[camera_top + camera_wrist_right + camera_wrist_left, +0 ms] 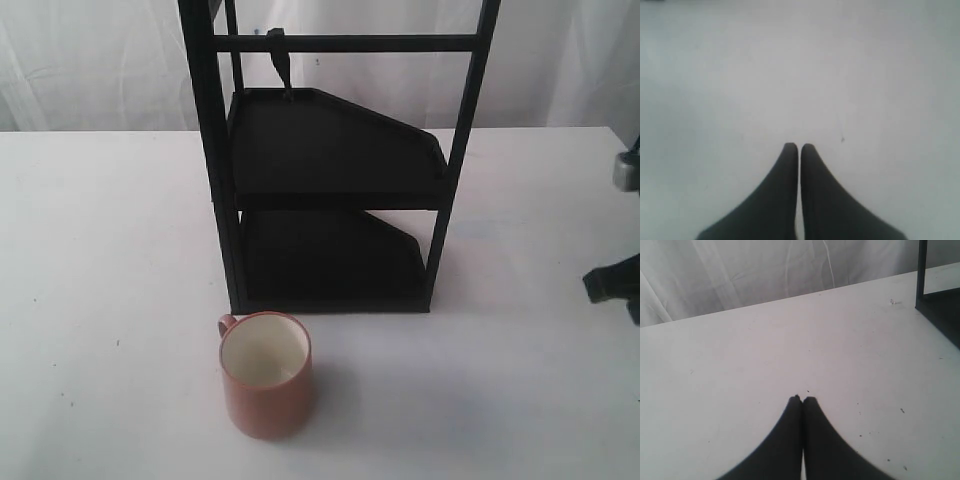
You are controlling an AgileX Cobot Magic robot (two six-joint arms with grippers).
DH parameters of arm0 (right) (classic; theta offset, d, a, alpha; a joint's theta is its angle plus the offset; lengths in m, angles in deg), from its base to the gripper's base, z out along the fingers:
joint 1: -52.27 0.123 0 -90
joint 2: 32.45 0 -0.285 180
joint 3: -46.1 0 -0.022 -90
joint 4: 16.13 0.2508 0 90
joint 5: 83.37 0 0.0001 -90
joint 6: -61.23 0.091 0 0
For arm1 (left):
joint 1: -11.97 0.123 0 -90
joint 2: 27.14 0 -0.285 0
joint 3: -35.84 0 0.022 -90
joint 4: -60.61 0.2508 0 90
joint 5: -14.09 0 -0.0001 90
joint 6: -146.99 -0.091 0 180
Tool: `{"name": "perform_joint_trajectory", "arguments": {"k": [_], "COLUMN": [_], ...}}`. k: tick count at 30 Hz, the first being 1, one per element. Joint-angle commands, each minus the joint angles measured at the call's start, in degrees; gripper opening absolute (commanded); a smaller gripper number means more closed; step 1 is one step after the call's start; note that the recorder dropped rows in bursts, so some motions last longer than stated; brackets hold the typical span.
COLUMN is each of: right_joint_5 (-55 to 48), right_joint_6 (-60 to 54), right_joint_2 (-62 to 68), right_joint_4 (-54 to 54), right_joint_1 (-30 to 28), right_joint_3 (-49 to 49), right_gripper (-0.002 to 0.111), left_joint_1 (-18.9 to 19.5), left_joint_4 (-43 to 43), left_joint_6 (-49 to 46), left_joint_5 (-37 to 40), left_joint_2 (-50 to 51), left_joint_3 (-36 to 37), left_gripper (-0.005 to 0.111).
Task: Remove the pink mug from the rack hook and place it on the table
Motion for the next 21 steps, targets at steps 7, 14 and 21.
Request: {"name": "perform_joint_trajectory", "arguments": {"k": [7, 14, 21], "right_joint_5": [22.88, 35.11, 40.45], "right_joint_6": [0.58, 0.84, 8.59], "right_joint_2": [-27.93, -45.18, -56.27], "right_joint_4": [-0.05, 5.67, 6.85], "right_joint_1": [-0.44, 0.14, 0.14], "right_joint_3": [-12.13, -25.55, -28.42], "right_gripper": [0.000, 0.000, 0.000], "left_joint_1": [0.11, 0.11, 0.11], "left_joint_4": [-0.19, -0.19, -0.19], "left_joint_6": [0.13, 0.13, 0.13], "left_joint_5": [-0.23, -0.23, -0.23], "left_joint_2": [-0.25, -0.25, -0.25], "left_joint_3": [0.19, 0.19, 0.19], "left_gripper": [0.000, 0.000, 0.000]}}
